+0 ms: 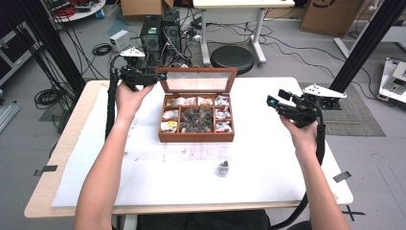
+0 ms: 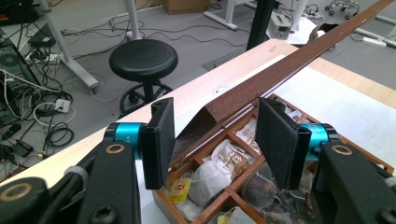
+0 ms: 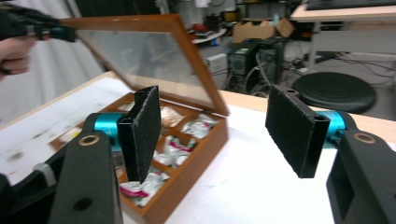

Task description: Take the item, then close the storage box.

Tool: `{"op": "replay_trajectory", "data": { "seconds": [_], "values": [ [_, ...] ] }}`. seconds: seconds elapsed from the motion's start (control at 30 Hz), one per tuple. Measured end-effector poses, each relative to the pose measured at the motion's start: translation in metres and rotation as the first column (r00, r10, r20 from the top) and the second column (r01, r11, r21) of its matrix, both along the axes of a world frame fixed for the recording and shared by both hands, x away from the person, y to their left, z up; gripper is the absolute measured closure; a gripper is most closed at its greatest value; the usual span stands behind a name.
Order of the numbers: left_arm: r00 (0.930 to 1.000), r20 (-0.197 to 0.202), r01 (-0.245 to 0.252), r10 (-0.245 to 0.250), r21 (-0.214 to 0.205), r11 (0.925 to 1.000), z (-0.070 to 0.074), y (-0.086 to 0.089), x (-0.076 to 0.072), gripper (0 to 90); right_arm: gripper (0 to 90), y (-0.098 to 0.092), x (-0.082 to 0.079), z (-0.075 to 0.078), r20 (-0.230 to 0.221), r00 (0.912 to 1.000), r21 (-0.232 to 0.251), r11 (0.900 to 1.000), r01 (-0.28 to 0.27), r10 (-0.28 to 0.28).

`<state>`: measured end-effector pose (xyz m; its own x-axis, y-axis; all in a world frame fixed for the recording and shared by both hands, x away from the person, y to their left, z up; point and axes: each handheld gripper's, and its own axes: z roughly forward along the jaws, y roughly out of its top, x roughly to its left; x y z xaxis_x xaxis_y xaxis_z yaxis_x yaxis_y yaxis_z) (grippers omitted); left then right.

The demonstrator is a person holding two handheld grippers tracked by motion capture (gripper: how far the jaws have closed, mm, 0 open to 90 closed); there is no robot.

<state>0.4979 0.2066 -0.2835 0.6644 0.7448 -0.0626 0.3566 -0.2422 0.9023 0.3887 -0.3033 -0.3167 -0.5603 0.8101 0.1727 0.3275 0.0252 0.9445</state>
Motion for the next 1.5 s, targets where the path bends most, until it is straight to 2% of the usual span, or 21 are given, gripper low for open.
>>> {"op": "replay_trajectory", "data": {
  "seconds": [0.13,0.33,1.03,1.5],
  "values": [
    [1.0000,0.000,0.000,0.000,0.004,1.0000,0.000,0.000,0.000,47.7,35.1,-0.005,0.002,0.000,0.000,0.9996,0.018,0.9994,0.029,-0.029],
    [1.0000,-0.002,-0.001,0.001,0.008,1.0000,0.000,0.000,-0.002,47.6,35.0,-0.006,0.001,0.000,0.011,0.9992,0.012,0.9992,0.039,-0.039],
    [1.0000,0.000,-0.003,0.003,0.008,1.0000,-0.001,0.000,-0.004,47.0,33.6,-0.009,0.005,-0.001,0.022,0.9984,0.040,0.9979,0.050,-0.051],
    [0.9999,-0.005,-0.016,0.016,0.007,0.9999,-0.004,-0.001,-0.011,46.6,33.7,-0.010,0.010,-0.003,0.016,0.9982,0.056,0.9968,0.057,-0.058]
  ]
}}
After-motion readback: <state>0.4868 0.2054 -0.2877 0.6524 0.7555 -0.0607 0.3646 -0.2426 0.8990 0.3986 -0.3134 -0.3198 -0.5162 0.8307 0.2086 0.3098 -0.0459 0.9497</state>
